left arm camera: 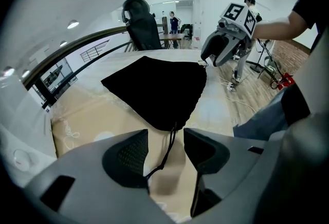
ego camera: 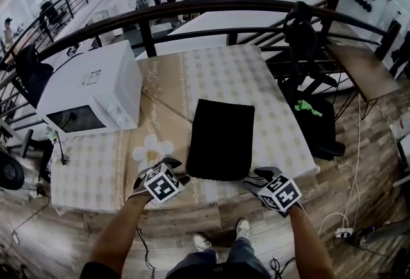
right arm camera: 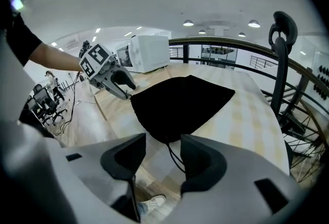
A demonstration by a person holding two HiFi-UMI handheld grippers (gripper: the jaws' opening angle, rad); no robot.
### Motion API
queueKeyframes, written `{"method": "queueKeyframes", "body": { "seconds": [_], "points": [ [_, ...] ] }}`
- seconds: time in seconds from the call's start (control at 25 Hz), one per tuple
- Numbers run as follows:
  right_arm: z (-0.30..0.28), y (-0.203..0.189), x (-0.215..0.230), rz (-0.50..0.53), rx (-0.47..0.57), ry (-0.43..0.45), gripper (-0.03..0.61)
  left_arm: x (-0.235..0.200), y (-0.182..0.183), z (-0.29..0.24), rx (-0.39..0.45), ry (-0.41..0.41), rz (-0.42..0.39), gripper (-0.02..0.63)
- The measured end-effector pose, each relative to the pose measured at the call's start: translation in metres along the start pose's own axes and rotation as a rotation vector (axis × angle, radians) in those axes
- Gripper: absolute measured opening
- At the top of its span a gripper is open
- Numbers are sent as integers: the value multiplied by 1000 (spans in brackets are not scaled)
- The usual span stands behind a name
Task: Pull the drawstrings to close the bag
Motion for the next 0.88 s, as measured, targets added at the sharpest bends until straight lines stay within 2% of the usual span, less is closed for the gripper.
{"method": "queueKeyframes", "body": {
  "seconds": [0.36,0.6,0.88],
  "points": [
    [-18,-18,3,15,-88,37,192,4,-6,-11,-102,-122,-27,222],
    [-27,-22,4,32,-115,60,161,5,-6,-17,-156,-204,-45,159],
    [-26,-25,5,29,-128,70,112,2,-3,-18,-206,-242,13,119]
  ]
}}
Point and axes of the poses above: the fingertips, and each gripper's own axes: z backward along the fingers, x to its right, y out of its top, the point moved 3 cm from there along z, backward along the fingers, and after that the axes turned 14 degrees about x, right-handed, at the moved point
